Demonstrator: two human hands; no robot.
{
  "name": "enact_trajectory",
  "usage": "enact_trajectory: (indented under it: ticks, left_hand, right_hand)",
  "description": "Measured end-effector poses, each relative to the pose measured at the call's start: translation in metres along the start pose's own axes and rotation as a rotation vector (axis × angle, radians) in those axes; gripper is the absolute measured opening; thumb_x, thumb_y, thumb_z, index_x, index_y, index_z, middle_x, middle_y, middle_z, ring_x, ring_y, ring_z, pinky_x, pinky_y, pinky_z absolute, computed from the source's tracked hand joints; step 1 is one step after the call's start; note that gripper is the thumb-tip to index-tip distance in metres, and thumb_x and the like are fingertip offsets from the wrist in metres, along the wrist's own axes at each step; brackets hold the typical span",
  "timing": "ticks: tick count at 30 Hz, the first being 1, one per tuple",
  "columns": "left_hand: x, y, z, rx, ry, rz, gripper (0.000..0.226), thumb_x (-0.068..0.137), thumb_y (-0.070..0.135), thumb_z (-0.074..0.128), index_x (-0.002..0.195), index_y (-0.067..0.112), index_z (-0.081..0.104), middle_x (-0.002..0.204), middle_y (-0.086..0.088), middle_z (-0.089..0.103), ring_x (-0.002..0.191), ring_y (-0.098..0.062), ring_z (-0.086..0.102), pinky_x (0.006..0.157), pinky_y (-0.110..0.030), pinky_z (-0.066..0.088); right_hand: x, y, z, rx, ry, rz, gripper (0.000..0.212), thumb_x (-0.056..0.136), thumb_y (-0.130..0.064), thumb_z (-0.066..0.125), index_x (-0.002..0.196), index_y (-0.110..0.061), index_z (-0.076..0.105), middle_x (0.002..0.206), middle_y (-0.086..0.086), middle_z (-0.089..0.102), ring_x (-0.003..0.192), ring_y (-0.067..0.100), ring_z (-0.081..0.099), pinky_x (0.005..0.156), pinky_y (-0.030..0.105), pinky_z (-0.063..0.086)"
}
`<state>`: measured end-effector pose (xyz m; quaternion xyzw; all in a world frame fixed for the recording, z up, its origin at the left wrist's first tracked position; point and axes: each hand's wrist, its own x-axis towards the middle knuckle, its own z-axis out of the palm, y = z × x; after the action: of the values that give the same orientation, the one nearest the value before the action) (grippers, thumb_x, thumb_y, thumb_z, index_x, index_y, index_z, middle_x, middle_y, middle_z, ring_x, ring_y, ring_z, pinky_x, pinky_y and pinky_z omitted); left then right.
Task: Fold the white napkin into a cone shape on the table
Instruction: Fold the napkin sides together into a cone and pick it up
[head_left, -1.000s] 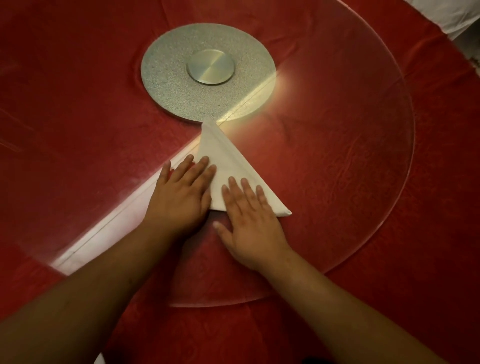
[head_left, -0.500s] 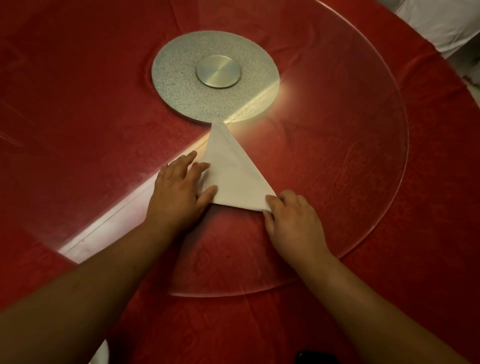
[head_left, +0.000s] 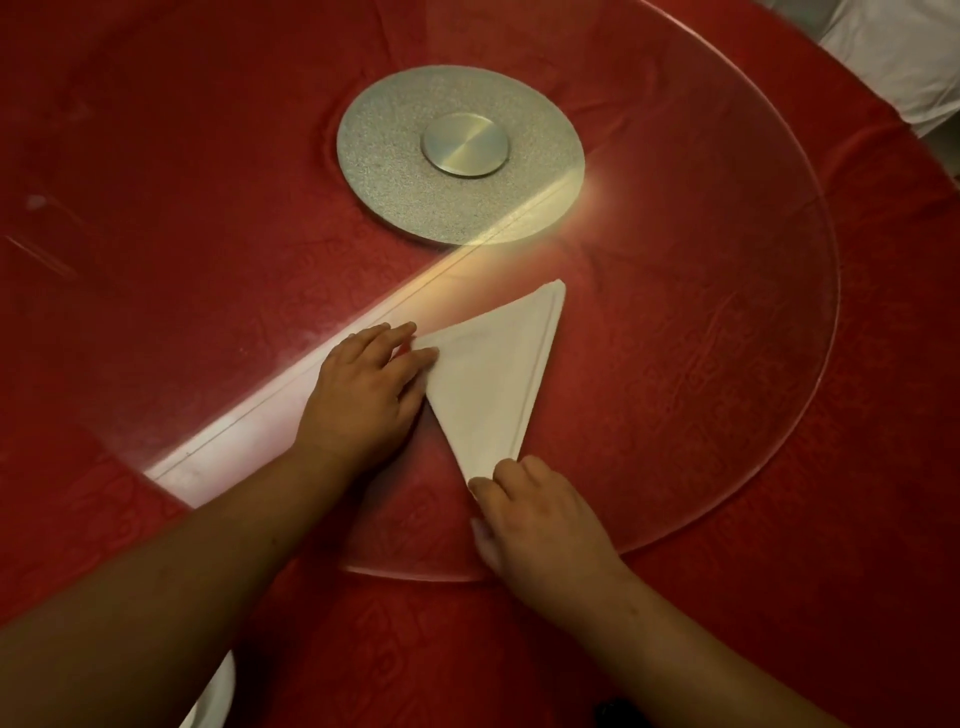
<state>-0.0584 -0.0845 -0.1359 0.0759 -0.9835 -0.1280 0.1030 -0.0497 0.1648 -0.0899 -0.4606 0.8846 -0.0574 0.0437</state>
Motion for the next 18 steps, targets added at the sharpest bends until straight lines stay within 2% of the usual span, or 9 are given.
enact_trajectory:
  ticks: [2,5,7,9,11,15,18]
  left_hand:
    - [0.002,-0.003,0.000,-0.002,-0.019,-0.001,0.041,0.103,0.046,0.044,0.138,0.035,0.063,0.153,0.002,0.054,0.141,-0.026,0.044,0.115,-0.047,0.034]
    - [0.002,-0.011,0.003,-0.002,-0.017,0.006,0.040,0.104,0.048,0.043,0.139,0.038,0.060,0.154,0.003,0.053,0.138,-0.026,0.046,0.113,-0.050,0.038]
    - [0.001,-0.016,0.005,0.001,-0.015,0.011,0.040,0.104,0.049,0.042,0.140,0.040,0.057,0.154,0.003,0.052,0.137,-0.026,0.047,0.112,-0.051,0.039]
    - [0.001,-0.021,0.008,0.014,-0.018,0.015,0.041,0.105,0.051,0.040,0.142,0.041,0.054,0.154,0.004,0.052,0.138,-0.025,0.047,0.113,-0.050,0.039]
    - [0.001,-0.024,0.009,0.021,-0.021,0.024,0.041,0.106,0.052,0.038,0.143,0.042,0.053,0.153,0.005,0.052,0.139,-0.025,0.046,0.114,-0.050,0.038]
    - [0.001,-0.029,0.010,0.021,-0.027,0.029,0.042,0.107,0.053,0.034,0.143,0.043,0.051,0.153,0.006,0.052,0.139,-0.023,0.046,0.113,-0.049,0.038]
    - [0.001,-0.032,0.009,0.020,-0.034,0.031,0.042,0.107,0.053,0.034,0.143,0.043,0.051,0.152,0.006,0.052,0.139,-0.024,0.046,0.112,-0.050,0.039]
  right_hand:
    - [-0.001,0.011,-0.004,-0.005,0.009,-0.029,0.031,0.089,-0.034,0.057,0.114,-0.017,0.062,0.094,0.002,0.055,0.085,0.023,0.052,0.071,0.040,0.049]
    - [0.003,0.034,-0.010,-0.055,0.026,-0.094,0.029,0.091,-0.037,0.058,0.114,-0.020,0.065,0.103,0.004,0.058,0.096,0.027,0.054,0.077,0.042,0.048]
    - [0.008,0.044,-0.011,-0.070,0.033,-0.184,0.030,0.094,-0.038,0.057,0.117,-0.022,0.065,0.114,0.006,0.060,0.109,0.031,0.054,0.087,0.045,0.049]
    - [0.014,0.048,-0.010,-0.089,0.004,-0.285,0.038,0.096,-0.039,0.056,0.131,-0.023,0.058,0.129,0.010,0.058,0.123,0.033,0.050,0.100,0.047,0.046]
    - [0.022,0.048,-0.009,-0.110,-0.024,-0.363,0.044,0.097,-0.038,0.056,0.138,-0.023,0.053,0.137,0.012,0.055,0.130,0.034,0.048,0.105,0.048,0.043]
    - [0.038,0.043,-0.010,-0.140,-0.015,-0.445,0.037,0.095,-0.031,0.061,0.130,-0.018,0.059,0.127,0.011,0.060,0.124,0.034,0.052,0.102,0.047,0.046]
    - [0.046,0.042,-0.012,-0.142,-0.030,-0.507,0.023,0.098,-0.028,0.052,0.113,-0.016,0.064,0.112,0.008,0.064,0.110,0.032,0.058,0.091,0.045,0.048]
